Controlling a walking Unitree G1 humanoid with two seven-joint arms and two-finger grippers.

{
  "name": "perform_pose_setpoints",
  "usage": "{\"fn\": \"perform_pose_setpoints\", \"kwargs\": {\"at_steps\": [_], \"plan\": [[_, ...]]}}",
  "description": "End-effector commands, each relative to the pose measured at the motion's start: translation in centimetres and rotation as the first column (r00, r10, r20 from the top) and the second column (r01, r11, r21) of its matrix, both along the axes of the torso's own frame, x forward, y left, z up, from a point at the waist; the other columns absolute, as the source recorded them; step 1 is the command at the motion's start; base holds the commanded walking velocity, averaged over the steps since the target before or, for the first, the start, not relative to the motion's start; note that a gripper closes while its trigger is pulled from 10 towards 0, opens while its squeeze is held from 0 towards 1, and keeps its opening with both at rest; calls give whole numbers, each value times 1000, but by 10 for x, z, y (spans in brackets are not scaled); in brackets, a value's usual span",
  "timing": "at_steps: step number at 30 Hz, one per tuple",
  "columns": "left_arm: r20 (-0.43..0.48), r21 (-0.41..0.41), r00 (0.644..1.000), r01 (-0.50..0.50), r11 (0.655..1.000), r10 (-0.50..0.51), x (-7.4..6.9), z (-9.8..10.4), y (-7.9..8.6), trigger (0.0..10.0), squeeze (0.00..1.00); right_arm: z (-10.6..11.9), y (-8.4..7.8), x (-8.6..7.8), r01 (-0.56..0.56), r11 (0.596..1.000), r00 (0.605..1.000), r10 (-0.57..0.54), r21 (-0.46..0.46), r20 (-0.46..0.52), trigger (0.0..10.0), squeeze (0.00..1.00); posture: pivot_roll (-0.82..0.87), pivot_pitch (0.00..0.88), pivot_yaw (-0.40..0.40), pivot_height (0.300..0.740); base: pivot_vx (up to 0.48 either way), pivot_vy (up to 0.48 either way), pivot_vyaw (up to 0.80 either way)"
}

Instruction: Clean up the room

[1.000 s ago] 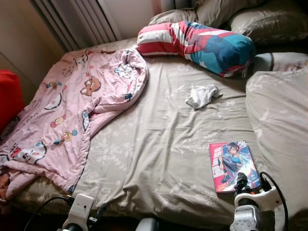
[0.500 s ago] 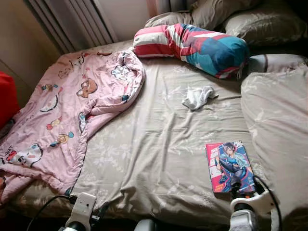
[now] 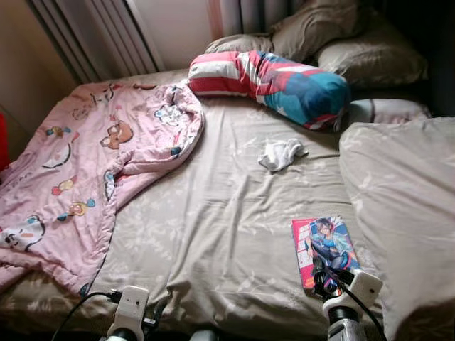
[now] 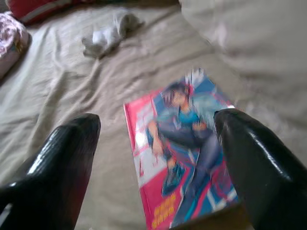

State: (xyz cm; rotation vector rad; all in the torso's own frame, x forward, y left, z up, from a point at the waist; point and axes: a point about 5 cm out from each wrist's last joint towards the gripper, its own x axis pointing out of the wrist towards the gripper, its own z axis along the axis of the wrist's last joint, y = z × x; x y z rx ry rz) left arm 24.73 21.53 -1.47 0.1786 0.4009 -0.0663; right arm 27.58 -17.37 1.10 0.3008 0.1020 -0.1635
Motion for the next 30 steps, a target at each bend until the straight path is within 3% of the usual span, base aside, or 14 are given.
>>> {"fn": "perform_pose_setpoints", "kwargs": {"at_steps": [1, 5, 6, 12, 17, 22, 23, 27, 28, 30], "plan": [[-56, -2, 997, -60, 998, 60, -9, -9, 9, 10000, 0, -4, 9, 0, -46, 999, 998, 46, -10, -38, 10000, 0, 29, 65, 120, 661, 0, 0, 0], [-84, -14, 992, -95, 995, 94, -10, -13, 9, 10000, 0, -5, 9, 3, -88, 995, 994, 85, -43, -68, 10000, 0, 33, 48, 108, 671, 0, 0, 0], [-134, -28, 984, -126, 992, 121, -16, -21, 7, 10000, 0, -11, 7, 3, -125, 990, 984, 116, -66, -133, 10000, 0, 39, 21, 79, 681, 0, 0, 0], [-245, -43, 956, -174, 984, 158, -30, -36, 6, 10000, 0, -24, 5, -5, -190, 977, 956, 161, -97, -244, 10000, 0, 38, 0, 56, 701, 0, 0, 0], [-343, -50, 920, -217, 975, 187, -47, -50, 1, 10000, 0, -43, 1, -22, -213, 971, 910, 157, -107, -383, 10000, 0, 38, 0, 37, 726, 0, 0, 0], [-380, -46, 906, -220, 974, 187, -54, -56, -3, 10000, 0, -55, 0, -35, -222, 970, 879, 153, -104, -452, 10000, 0, 29, 0, 35, 740, 0, 0, 0], [-397, -43, 899, -220, 974, 186, -57, -58, -5, 10000, 0, -62, -1, -43, -231, 968, 856, 153, -100, -494, 10000, 0, 29, 0, 34, 740, 0, 0, 0], [-409, -40, 893, -223, 974, 188, -57, -59, -7, 10000, 0, -69, -2, -52, -238, 967, 826, 151, -92, -543, 10000, 0, 29, 0, 35, 740, 0, 0, 0], [-402, -44, 895, -228, 973, 192, -53, -57, -8, 10000, 0, -74, -1, -58, -245, 966, 794, 148, -87, -589, 10000, 0, 29, 0, 37, 740, 0, 0, 0], [-396, -46, 898, -229, 972, 192, -51, -56, -8, 10000, 0, -75, -1, -60, -249, 965, 786, 152, -82, -599, 10000, 0, 27, 0, 39, 740, 0, 0, 0]]}}
